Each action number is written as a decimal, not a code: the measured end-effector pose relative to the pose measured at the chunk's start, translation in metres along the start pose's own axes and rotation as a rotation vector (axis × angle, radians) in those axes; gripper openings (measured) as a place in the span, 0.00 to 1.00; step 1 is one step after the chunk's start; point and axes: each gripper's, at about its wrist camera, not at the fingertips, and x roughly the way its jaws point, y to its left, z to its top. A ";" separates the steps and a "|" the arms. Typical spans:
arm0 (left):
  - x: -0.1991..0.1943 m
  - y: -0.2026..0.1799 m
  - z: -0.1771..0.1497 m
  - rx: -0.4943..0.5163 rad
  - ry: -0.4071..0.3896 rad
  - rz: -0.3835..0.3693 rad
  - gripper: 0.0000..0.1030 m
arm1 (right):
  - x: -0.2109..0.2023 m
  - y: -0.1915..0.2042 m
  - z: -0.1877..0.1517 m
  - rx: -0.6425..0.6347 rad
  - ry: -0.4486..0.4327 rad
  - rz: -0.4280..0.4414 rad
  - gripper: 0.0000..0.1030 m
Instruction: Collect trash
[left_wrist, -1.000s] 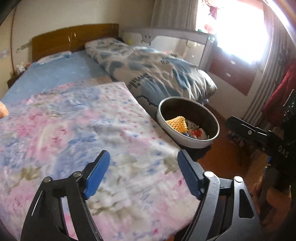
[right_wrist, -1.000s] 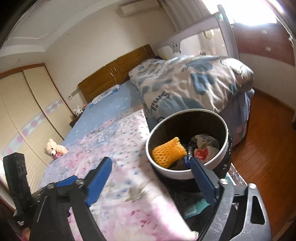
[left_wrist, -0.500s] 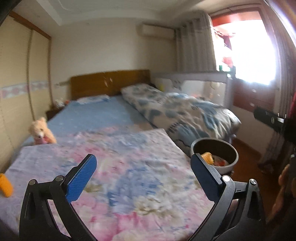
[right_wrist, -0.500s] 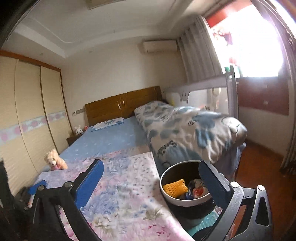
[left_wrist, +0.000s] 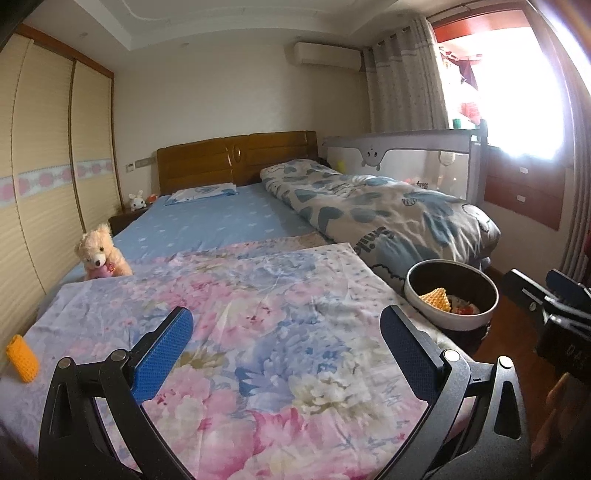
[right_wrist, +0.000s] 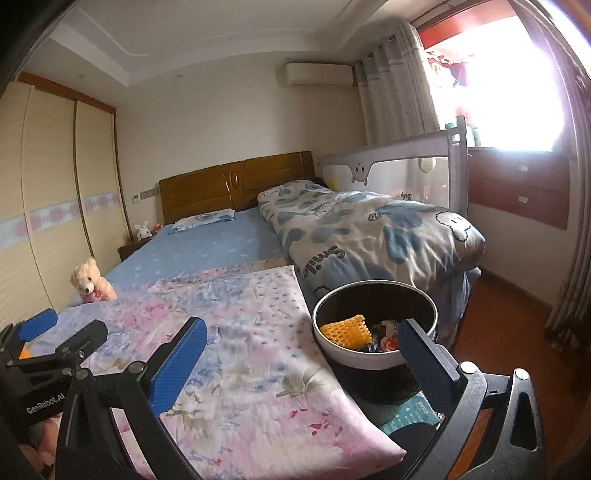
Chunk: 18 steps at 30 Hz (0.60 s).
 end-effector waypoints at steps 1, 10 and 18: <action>0.000 0.000 0.000 0.000 0.001 0.000 1.00 | -0.002 0.000 -0.001 0.001 -0.001 -0.001 1.00; 0.002 0.000 -0.002 0.004 0.011 -0.001 1.00 | -0.002 0.000 0.001 -0.001 -0.005 -0.010 1.00; 0.003 0.002 -0.004 0.000 0.016 -0.001 1.00 | -0.003 0.001 0.002 -0.004 -0.004 -0.006 1.00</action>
